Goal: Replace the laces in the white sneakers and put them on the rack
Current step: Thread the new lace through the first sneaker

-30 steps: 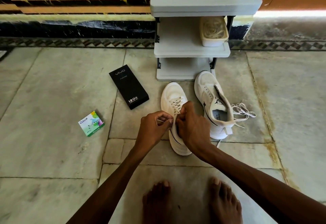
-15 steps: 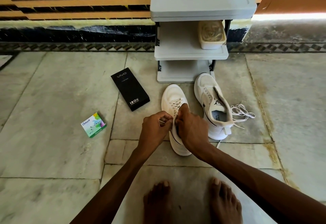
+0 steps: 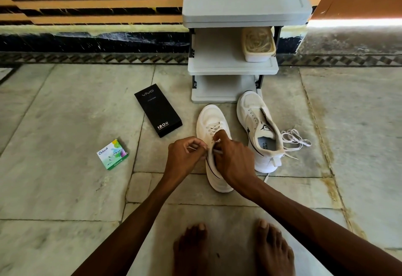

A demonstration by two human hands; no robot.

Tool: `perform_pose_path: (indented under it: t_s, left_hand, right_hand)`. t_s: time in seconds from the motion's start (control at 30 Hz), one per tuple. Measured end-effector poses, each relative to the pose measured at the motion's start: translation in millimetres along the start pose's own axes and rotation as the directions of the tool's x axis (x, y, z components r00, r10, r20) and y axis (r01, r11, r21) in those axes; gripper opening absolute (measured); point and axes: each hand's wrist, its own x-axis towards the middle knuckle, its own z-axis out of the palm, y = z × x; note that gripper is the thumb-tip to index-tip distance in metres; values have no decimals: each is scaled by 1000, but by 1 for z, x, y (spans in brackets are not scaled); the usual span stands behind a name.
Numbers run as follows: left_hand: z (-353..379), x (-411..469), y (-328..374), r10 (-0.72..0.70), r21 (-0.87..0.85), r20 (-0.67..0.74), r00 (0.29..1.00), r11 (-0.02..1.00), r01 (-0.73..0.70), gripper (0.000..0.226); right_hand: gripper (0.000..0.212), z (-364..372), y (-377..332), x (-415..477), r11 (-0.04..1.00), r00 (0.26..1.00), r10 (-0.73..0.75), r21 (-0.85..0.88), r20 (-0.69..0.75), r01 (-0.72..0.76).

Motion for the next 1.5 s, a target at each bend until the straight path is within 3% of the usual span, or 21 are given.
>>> perform_pose_path:
  t_s: [0.13,0.23,0.3,0.37,0.43,0.5,0.57,0.63,0.67,0.7,0.73,0.77,0.8,0.87,1.0,1.07,1.17,1.27,1.37,1.43,1.5]
  left_hand:
    - [-17,13,3,23,39,-37,999,999,-22,11]
    - [-43,36,8,35,66,-192,981,998,-23,11]
    - [-61,49,10,-4,-20,-343,939,1000,-3,11]
    - [-70,54,10,-124,-241,-414,902,970,23,11]
    - [-69,50,12,-271,-533,-287,919,842,81,13]
    - [-62,38,20,-354,-842,4,935,503,195,12]
    - [-54,24,30,-311,-950,203,928,167,264,21]
    - [-45,12,39,-211,-947,283,936,94,307,17]
    - [-39,8,44,-166,-926,304,938,180,332,11]
    - [-34,5,45,-146,-859,315,938,377,347,11]
    - [-30,4,44,-135,-690,310,941,649,320,15]
    - [-26,3,42,-128,-413,287,949,878,243,19]
    - [-22,3,38,-117,-117,242,963,982,149,21]
    - [-15,3,33,-76,257,157,985,966,33,22]
    - [-9,5,33,-101,655,270,957,748,-106,18]
    - [-7,5,41,-148,727,335,931,668,-156,18]
    - [-8,8,46,-156,581,371,915,808,-98,27]
    - [-16,11,49,-263,97,445,856,964,246,33]
    - [-31,17,64,-262,-393,495,828,783,482,32]
    - [-46,26,77,-153,-647,482,863,602,468,34]
    - [-60,35,95,-30,-762,436,899,519,387,29]
  right_hand:
    - [32,-1,2,0,1000,1000,9,-9,6,-9]
    - [31,-3,0,0,1000,1000,3,-18,-2,-3]
    - [30,-3,1,0,1000,1000,-3,-27,-3,3]
    - [30,-1,1,0,1000,1000,-13,-18,-13,13]
    - [29,-1,3,0,999,999,-28,23,-33,28]
    - [28,-3,5,-1,992,999,-34,120,-26,37]
    - [24,-8,6,-1,950,1000,29,312,4,-29]
    - [10,-11,10,1,882,990,139,457,-22,-114]
    - [7,-12,14,2,875,981,182,465,-62,-133]
    - [11,-12,19,3,886,975,206,437,-78,-152]
    - [13,-13,23,4,903,975,214,393,-54,-176]
    - [15,-14,25,5,918,977,214,339,7,-204]
    - [18,-15,27,6,930,973,214,287,80,-228]
    - [33,-18,28,6,946,957,223,196,187,-259]
    - [62,-19,25,2,966,932,229,54,281,-254]
    - [70,-17,26,0,968,922,236,10,306,-251]
    - [71,-13,25,-1,963,932,254,24,261,-269]
    - [72,-10,23,-4,952,928,290,26,233,-304]
    - [68,-8,23,-4,947,929,306,31,208,-319]
    - [67,-6,23,-3,945,929,311,37,200,-324]
    - [67,-7,23,-3,943,929,317,42,191,-331]
